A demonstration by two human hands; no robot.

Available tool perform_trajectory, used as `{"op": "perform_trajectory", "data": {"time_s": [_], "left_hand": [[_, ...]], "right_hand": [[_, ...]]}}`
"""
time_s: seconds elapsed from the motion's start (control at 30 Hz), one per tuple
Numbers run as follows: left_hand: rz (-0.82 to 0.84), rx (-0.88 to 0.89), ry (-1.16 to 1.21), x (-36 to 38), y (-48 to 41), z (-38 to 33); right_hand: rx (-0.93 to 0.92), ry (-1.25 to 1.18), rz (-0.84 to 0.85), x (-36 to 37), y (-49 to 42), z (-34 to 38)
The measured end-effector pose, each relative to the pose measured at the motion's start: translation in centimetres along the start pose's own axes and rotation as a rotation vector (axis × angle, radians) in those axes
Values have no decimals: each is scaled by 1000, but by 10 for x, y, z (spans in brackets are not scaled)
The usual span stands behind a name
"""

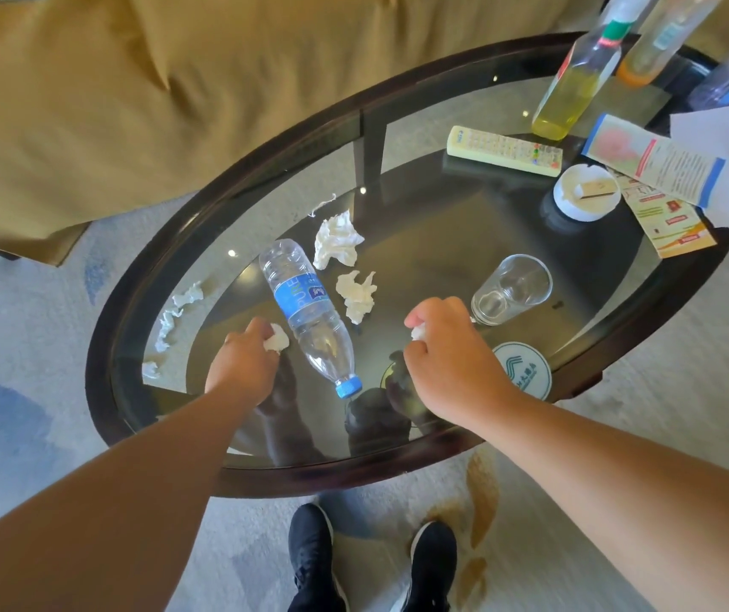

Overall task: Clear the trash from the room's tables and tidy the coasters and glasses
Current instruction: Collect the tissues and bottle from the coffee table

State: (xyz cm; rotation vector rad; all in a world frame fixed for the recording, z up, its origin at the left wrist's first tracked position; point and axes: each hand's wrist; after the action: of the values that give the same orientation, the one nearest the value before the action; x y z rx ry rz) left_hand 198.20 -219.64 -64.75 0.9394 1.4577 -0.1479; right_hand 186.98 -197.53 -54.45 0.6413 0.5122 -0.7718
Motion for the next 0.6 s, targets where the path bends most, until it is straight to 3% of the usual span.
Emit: {"op": "perform_trajectory", "data": {"time_s": [0.23, 0.6], "left_hand": [[-85, -21, 53, -19, 7, 7], [-159, 123, 170, -80, 24, -27]], "right_hand": [[-18, -22, 1, -4, -2, 6], [8, 19, -8, -40, 7, -2]]}}
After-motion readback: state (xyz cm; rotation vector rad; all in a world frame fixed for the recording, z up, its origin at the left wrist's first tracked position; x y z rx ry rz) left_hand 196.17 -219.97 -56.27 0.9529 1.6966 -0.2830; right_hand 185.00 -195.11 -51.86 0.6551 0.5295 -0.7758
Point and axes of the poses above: each hand's wrist, its own y-axis away from the middle knuckle, its own x-axis out of the palm, z = x × y, and after that the axes turned 5 degrees about -y, right-handed
